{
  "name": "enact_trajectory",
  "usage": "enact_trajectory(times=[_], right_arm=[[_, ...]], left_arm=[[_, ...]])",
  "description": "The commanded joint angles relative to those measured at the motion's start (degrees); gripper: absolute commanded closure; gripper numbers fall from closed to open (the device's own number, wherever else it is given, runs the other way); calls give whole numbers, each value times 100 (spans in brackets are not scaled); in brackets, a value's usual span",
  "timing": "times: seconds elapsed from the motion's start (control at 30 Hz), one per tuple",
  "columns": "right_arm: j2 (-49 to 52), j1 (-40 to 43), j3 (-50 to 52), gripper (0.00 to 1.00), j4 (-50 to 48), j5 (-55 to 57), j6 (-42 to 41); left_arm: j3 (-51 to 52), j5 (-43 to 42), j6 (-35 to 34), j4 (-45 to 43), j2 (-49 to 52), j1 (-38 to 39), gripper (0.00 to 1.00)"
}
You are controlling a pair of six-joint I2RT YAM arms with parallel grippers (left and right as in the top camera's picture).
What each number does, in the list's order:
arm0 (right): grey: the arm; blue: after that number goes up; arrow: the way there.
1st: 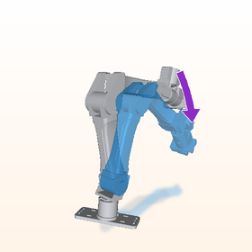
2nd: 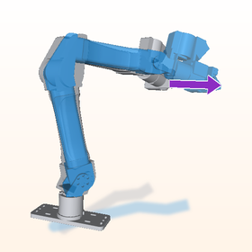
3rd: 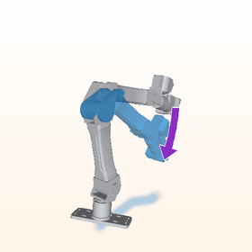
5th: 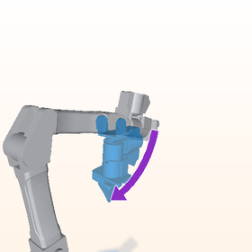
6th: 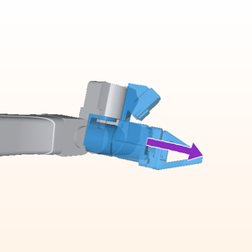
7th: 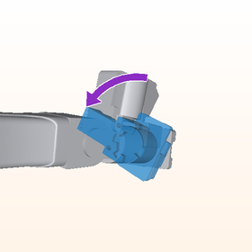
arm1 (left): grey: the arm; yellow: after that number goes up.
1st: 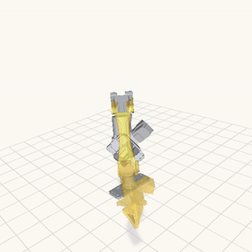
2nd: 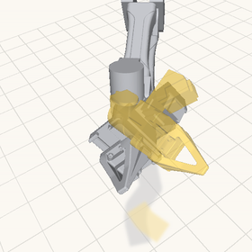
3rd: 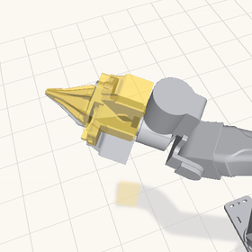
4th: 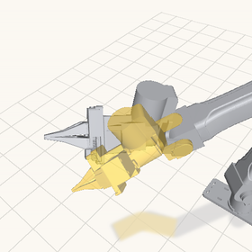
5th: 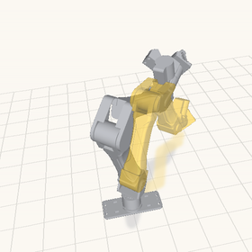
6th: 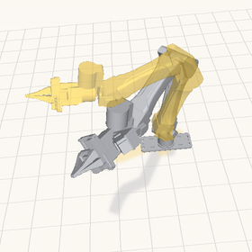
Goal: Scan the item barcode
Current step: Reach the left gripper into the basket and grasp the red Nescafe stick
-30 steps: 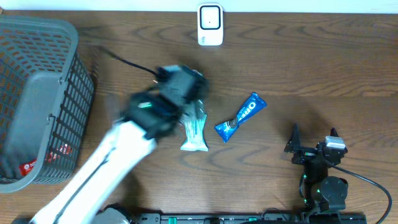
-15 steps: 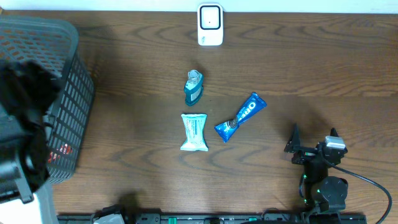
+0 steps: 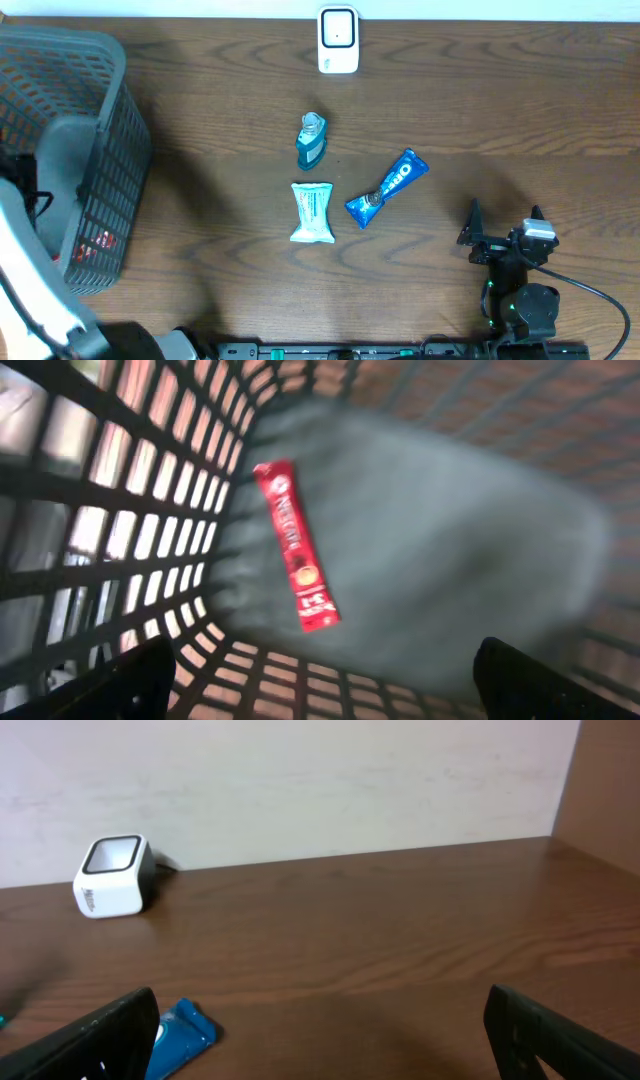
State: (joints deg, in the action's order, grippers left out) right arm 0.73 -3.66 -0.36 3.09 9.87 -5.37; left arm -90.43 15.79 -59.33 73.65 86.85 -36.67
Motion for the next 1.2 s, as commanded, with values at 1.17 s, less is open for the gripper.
enact_trajectory(times=[1.17], right_arm=[[-13,-57,4,1,17,13,74]], left_arm=[[4052,83,-640,-4548,1217,-131,10]])
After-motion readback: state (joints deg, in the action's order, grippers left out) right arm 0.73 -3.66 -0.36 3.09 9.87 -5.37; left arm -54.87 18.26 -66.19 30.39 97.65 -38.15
